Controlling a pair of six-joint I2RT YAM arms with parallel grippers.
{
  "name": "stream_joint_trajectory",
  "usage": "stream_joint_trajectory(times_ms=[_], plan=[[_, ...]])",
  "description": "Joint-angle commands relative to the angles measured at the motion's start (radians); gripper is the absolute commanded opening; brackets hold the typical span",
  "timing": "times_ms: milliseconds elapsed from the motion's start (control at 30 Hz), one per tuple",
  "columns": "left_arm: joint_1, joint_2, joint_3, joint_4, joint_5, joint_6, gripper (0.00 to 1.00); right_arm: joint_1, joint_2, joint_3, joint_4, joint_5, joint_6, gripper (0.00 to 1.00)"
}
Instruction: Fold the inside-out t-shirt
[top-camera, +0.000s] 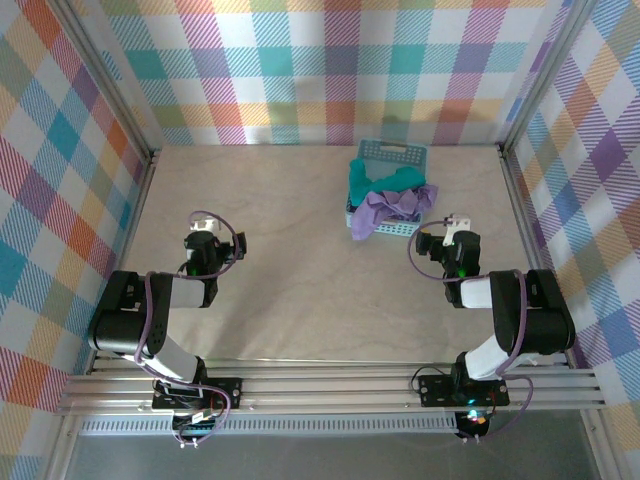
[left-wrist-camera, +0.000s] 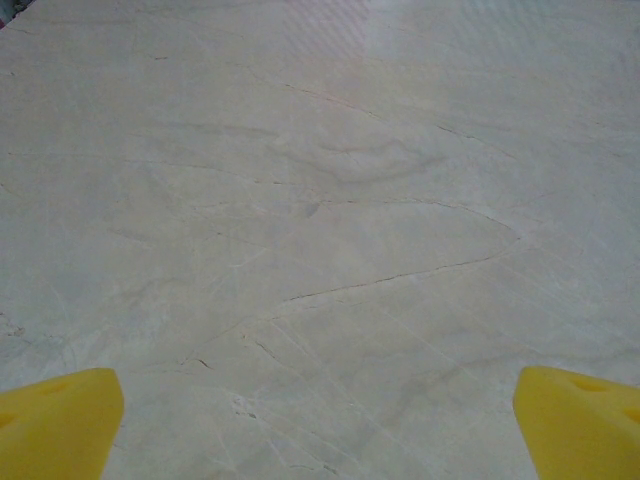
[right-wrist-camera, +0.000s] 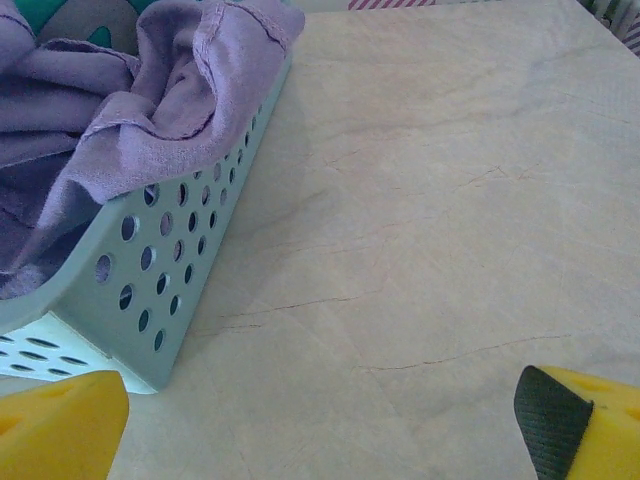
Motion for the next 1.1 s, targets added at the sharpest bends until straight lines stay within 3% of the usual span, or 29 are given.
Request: stream_joint_trajectory(times_ms=[0, 100, 167, 233, 367, 433, 500, 567, 700, 867, 1067], plan=[[-0.001, -0.003, -0.013, 0.047, -0.008, -0.006, 1.00, 0.004, -0.020, 0.005, 0.047, 0.007, -0.004, 1.00], [-0.001, -0.092, 0.047, -0.147, -0.099, -0.044, 1.00, 0.015, -0.094, -0.002, 0.003, 0.020, -0.014, 1.00], [-0.001, -0.166, 0.136, -0.377, -0.186, -0.129, 1.00, 0.017, -0.189, 0.033, -0.149, 0.059, 0.003, 1.00], [-0.001, -0.221, 0.204, -0.546, -0.191, -0.202, 1.00, 0.016, -0.294, 0.071, -0.310, 0.114, 0.072, 1.00], [-0.001, -0.293, 0.254, -0.645, -0.017, -0.297, 1.00, 0.010, -0.443, 0.089, -0.395, 0.079, 0.270, 1.00], [-0.001, -0.297, 0.279, -0.650, 0.128, -0.331, 1.00, 0.010, -0.478, 0.133, -0.475, -0.030, 0.340, 1.00], [-0.014, -0.271, 0.313, -0.642, 0.291, -0.367, 1.00, 0.034, -0.457, 0.199, -0.535, -0.206, 0.359, 0.96], [-0.051, -0.235, 0.357, -0.657, 0.369, -0.379, 1.00, 0.112, -0.396, 0.293, -0.644, -0.204, 0.331, 0.95], [-0.144, -0.183, 0.448, -0.753, 0.329, -0.340, 0.99, 0.253, -0.239, 0.466, -0.812, -0.159, 0.225, 0.95], [-0.182, -0.167, 0.463, -0.768, 0.295, -0.352, 0.99, 0.298, -0.113, 0.577, -0.892, -0.104, 0.207, 0.96], [-0.207, -0.147, 0.461, -0.775, 0.273, -0.354, 1.00, 0.331, 0.011, 0.677, -0.983, 0.062, 0.179, 0.97]])
